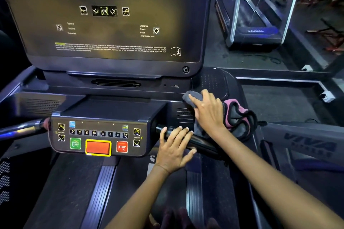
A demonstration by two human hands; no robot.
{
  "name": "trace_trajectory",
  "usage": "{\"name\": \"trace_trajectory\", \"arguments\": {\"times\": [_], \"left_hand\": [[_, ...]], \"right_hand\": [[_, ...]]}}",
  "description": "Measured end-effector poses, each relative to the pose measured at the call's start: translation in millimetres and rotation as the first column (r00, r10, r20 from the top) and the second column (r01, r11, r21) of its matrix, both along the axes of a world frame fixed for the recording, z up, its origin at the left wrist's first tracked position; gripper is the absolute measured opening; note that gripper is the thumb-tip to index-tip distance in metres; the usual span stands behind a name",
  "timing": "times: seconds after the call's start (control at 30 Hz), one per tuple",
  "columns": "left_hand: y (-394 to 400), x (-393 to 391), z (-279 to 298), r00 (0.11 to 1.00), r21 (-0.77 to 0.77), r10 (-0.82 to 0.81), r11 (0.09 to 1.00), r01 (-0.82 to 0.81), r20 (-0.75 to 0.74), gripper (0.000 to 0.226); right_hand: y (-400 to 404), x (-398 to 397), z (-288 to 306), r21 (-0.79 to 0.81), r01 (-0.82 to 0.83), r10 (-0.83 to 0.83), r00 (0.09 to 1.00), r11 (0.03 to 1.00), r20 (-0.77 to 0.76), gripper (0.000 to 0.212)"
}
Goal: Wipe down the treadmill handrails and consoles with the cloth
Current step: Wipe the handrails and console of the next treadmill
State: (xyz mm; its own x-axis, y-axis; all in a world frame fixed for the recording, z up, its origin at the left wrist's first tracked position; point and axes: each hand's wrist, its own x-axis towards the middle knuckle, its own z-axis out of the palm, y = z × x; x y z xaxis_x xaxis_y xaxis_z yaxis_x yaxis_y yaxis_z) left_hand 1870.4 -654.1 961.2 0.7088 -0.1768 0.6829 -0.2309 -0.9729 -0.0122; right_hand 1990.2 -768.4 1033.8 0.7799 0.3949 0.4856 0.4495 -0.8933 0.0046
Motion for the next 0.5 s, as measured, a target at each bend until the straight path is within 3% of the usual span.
{"name": "trace_trajectory", "arguments": {"times": [0.07,0.17,0.33,0.5], "left_hand": [[-0.6,0.4,-0.9,1.0,0.0,-0.003,1.0,0.003,0.016,0.045],[-1.6,2.7,-3.2,0.999,-0.007,0.007,1.0,-0.006,0.037,0.045],[-2.5,2.3,-2.7,1.0,-0.021,0.002,1.0,-0.002,0.024,0.045],[-3.0,-1.6,2.3,1.0,-0.028,0.007,1.0,-0.008,-0.026,0.044]], "right_hand": [[2.5,-3.8,0.9,0.026,0.121,-0.119,0.991,0.992,-0.069,0.035],[9.3,2.2,17.7,0.022,0.168,-0.159,0.96,0.986,-0.23,0.019],[24.6,50.1,47.7,0.063,0.242,-0.183,0.859,0.968,-0.479,0.03],[25.7,58.2,56.2,0.109,0.283,-0.18,0.816,0.953,-0.549,0.032]]}}
